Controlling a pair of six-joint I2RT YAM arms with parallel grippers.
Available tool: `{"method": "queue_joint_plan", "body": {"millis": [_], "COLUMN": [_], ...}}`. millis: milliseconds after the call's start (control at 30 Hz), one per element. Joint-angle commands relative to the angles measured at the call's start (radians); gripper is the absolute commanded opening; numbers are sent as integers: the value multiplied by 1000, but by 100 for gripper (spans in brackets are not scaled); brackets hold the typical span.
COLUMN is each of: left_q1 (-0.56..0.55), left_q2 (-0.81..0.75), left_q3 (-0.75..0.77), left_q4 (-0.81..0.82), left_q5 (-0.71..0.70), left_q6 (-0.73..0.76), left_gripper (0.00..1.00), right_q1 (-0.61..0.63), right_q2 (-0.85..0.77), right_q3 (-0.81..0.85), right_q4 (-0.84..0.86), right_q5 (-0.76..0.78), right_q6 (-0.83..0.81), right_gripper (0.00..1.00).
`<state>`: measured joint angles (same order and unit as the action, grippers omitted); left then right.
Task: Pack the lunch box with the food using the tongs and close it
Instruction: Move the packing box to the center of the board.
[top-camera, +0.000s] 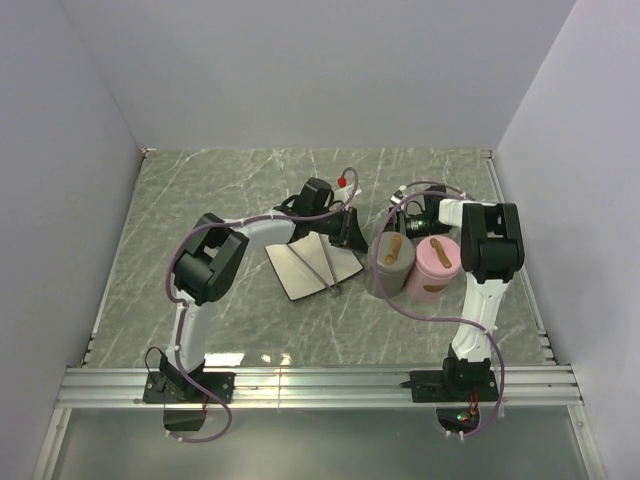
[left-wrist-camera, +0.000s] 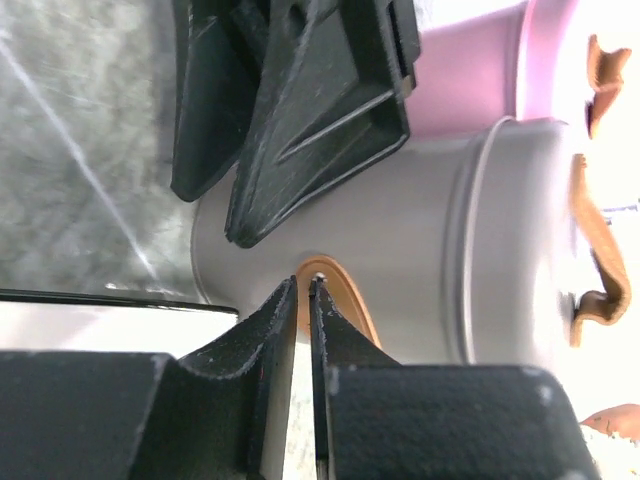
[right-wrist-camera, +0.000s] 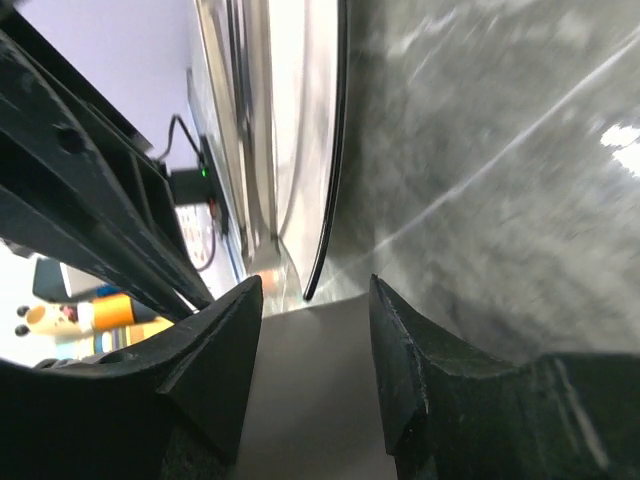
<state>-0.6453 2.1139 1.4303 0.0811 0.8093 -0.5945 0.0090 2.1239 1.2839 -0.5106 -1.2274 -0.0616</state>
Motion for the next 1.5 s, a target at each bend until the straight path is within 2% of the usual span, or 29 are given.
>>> {"method": "queue_joint_plan", "body": {"millis": [0,167,367,533,667,833,967,1100,1200,1333,1467], "left_q1": [-8,-22,-43,-62,-63,-65,-63,-62,-60,-48,-19], "left_q2": [-80,-117,-156,-189,-213,-259,-265,-276,-284,-290,-282], "left_q3": [-13,-45,-83,-125,-159,-174,-159,-154,-140,-107,-91], "left_q4": [-4,-24,-44,-50,-34,-30,-69,-72,-78,-119,-110], "left_q5": [33,36,44,42,50,31,19,5,-9,-32,-12], "left_q6": [35,38,51,55,39,65,104,133,186,265,269], "left_gripper": [16,15,14,13,15,18,25,38,43,46,50], "right_q1": [6,35,66,78,77,57,-3,-108,-199,-319,-425], "right_q2": [-67,-52,-62,-120,-142,-200,-229,-248,-258,-300,-298], "right_q3": [6,29,25,9,81,201,354,455,509,505,509], "right_q4": [-166,-302,-378,-296,-270,-237,-291,-391,-512,-592,-786], "right_q5": [-27,-21,0,42,80,190,235,247,247,246,187], "right_q6": [-176,-329,-398,-325,-281,-250,-305,-411,-555,-714,-904], "right_gripper": [54,51,51,52,53,63,73,82,83,85,86]}}
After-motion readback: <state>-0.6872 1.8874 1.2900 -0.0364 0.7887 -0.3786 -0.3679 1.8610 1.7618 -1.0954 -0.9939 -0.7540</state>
